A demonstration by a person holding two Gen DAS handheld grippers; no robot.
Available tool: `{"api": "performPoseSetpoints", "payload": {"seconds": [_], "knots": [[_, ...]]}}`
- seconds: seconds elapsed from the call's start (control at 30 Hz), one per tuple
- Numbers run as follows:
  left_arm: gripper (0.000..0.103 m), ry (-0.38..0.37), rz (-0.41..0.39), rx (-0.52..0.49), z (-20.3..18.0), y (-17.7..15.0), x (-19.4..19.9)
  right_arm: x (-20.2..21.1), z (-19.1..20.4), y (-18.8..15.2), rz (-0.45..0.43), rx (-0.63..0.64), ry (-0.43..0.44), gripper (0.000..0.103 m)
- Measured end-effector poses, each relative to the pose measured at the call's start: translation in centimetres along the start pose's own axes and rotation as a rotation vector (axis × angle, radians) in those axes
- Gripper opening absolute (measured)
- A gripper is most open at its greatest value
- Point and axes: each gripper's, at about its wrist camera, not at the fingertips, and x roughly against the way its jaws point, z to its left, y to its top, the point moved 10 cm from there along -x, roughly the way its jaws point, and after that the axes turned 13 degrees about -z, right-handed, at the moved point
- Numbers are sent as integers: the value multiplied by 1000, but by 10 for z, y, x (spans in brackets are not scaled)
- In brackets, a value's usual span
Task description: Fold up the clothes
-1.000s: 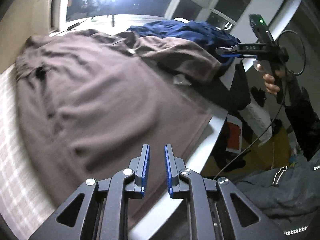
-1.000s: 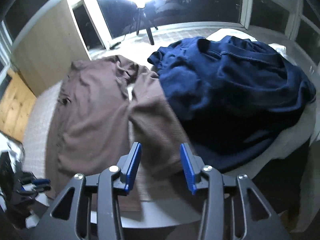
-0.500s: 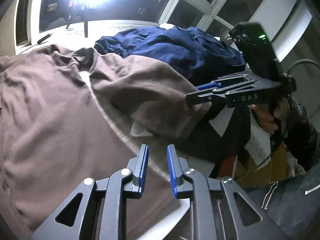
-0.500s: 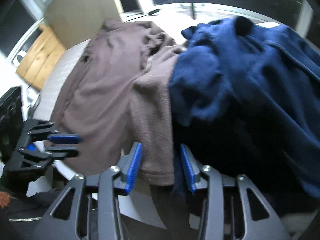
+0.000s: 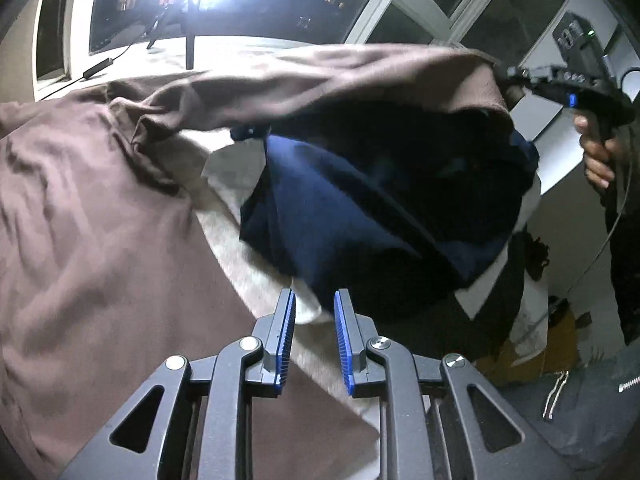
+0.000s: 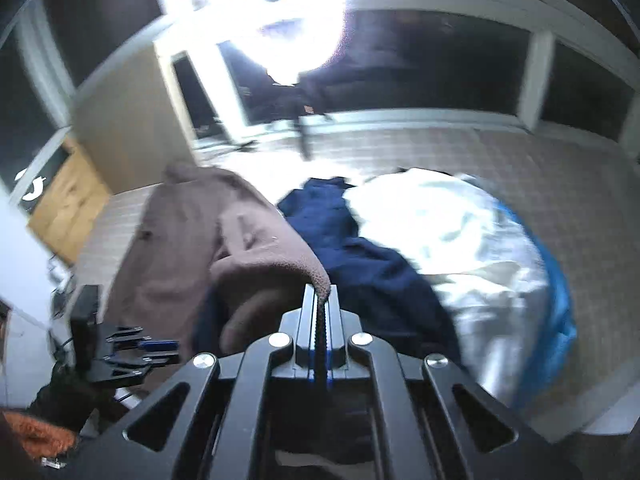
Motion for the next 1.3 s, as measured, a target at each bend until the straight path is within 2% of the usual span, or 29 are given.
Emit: {"api": "performPoseSetpoints", "payload": {"seconds": [0.13,0.17,0.33,0.43,0.47,0.5,0.53,0.57,0.6,0.63,0.7,0.77,0.87,1.0,1.03,1.07,1.13,1.17,1.2,1.23,1.27,1.3], "knots": [[18,6,7,2,4,11,-14,-22,-36,-4,56,-3,-106,3],[18,7,10,2,4,14,-17,-26,-41,-6,75,-16,-110,3],[18,-44,-23,-77,-26,44,-16,-18,-39,6,72,-96,-1,3],[28,-101,-54,-163,-60,68,-15,-14,-36,17,70,-129,35,3],[32,-117,-65,-206,-73,75,-17,-18,-38,20,73,-115,10,4],[33,-132,-76,-249,-87,83,-19,-22,-46,20,81,-86,-57,6],[33,-135,-77,-282,-95,88,-22,-25,-59,19,91,-47,-159,16],[33,-136,-79,-300,-100,91,-25,-26,-70,18,95,-24,-234,19],[33,-138,-81,-318,-105,93,-27,-23,-78,16,89,-32,-258,19],[33,-139,-83,-335,-110,96,-29,-19,-82,13,83,-61,-249,19],[32,-146,-85,-347,-113,101,-33,-11,-78,3,78,-147,-149,19],[32,-152,-80,-362,-118,105,-39,-6,-76,-10,90,-177,-107,25],[32,-172,-88,-433,-140,110,-44,-9,-78,-25,100,-265,-67,36],[33,-190,-104,-581,-180,117,-56,-19,-83,-21,66,-367,-6,36],[35,-191,-110,-624,-189,120,-60,-21,-82,-18,53,-377,17,35],[39,-188,-112,-655,-197,121,-68,-22,-82,-14,40,-388,39,23],[39,-187,-108,-697,-204,126,-82,-20,-78,-7,19,-401,78,13],[35,-204,-94,-679,-205,127,-86,-18,-77,-4,10,-406,96,9],[16,-221,-80,-661,-206,128,-90,-15,-75,-1,0,-410,114,8],[11,-239,-67,-642,-206,129,-93,-12,-72,3,-12,-412,131,7],[11,-254,-67,-583,-204,133,-90,-6,-70,9,-28,-414,148,6],[11,-319,-56,-542,-205,133,-85,-1,-68,13,-41,-414,158,6]]}}
